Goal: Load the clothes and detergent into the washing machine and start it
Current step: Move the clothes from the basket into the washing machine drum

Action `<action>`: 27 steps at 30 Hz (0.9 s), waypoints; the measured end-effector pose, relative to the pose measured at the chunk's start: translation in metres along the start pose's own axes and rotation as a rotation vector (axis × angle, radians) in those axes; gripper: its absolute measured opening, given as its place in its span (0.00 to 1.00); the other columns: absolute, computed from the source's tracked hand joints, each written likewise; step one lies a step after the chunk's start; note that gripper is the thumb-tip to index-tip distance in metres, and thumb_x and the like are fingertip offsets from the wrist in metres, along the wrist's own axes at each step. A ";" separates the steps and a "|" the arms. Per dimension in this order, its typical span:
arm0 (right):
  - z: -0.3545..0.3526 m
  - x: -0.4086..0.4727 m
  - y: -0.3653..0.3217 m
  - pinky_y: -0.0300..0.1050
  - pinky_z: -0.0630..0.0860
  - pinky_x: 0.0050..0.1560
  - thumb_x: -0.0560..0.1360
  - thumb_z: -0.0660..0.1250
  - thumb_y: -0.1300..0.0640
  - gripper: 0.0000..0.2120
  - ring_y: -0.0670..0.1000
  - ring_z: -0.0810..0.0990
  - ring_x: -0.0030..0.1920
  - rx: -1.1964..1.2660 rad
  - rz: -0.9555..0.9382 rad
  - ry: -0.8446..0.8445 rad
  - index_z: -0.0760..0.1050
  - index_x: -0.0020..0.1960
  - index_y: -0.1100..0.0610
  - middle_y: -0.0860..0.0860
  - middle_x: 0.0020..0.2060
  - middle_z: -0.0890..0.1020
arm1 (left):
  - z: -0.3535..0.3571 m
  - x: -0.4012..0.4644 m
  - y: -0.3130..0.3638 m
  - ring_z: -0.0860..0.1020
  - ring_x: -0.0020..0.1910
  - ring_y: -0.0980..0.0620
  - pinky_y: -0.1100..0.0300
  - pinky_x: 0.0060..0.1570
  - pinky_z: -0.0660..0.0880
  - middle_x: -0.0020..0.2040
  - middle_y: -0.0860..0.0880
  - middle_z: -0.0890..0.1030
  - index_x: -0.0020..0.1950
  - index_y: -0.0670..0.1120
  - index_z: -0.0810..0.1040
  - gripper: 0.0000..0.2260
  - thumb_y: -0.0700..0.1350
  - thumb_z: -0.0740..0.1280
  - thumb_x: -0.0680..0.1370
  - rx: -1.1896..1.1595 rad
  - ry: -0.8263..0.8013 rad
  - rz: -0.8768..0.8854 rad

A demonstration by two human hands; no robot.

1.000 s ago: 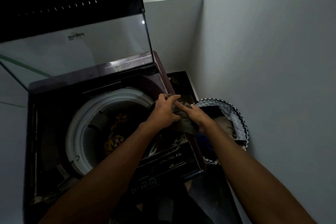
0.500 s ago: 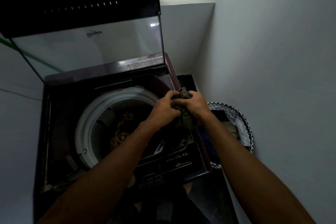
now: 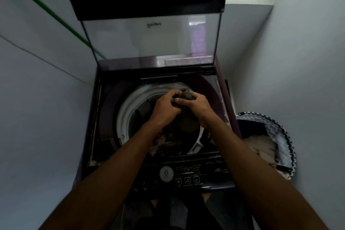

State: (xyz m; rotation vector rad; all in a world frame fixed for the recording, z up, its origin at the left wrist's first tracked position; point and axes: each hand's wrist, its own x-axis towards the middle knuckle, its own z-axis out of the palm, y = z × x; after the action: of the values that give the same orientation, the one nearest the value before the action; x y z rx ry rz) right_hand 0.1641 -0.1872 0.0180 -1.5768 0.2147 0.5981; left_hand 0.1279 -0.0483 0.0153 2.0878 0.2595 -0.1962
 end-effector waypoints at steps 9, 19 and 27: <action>0.049 0.028 0.042 0.53 0.82 0.46 0.78 0.68 0.56 0.09 0.52 0.80 0.47 -0.307 0.174 0.065 0.78 0.56 0.57 0.53 0.50 0.81 | -0.003 -0.011 -0.072 0.71 0.66 0.46 0.51 0.65 0.72 0.67 0.46 0.71 0.71 0.53 0.73 0.25 0.43 0.69 0.74 0.217 -0.159 -0.129; 0.025 0.016 0.044 0.48 0.81 0.38 0.77 0.66 0.62 0.04 0.52 0.82 0.37 -0.187 0.033 0.164 0.78 0.51 0.58 0.57 0.43 0.84 | 0.012 0.001 -0.041 0.76 0.56 0.51 0.59 0.54 0.74 0.60 0.48 0.75 0.63 0.47 0.79 0.15 0.39 0.66 0.76 0.129 -0.052 -0.025; -0.037 0.003 0.028 0.49 0.82 0.37 0.76 0.67 0.62 0.03 0.52 0.83 0.36 -0.176 -0.057 0.299 0.78 0.48 0.57 0.57 0.43 0.84 | 0.050 0.010 0.005 0.77 0.53 0.53 0.61 0.52 0.73 0.56 0.49 0.78 0.59 0.47 0.80 0.14 0.37 0.66 0.75 0.066 -0.058 0.097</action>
State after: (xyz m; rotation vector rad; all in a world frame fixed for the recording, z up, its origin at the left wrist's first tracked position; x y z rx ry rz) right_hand 0.1620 -0.2252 -0.0083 -1.8354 0.3472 0.3410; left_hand 0.1369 -0.0929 -0.0080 2.1504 0.1182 -0.2094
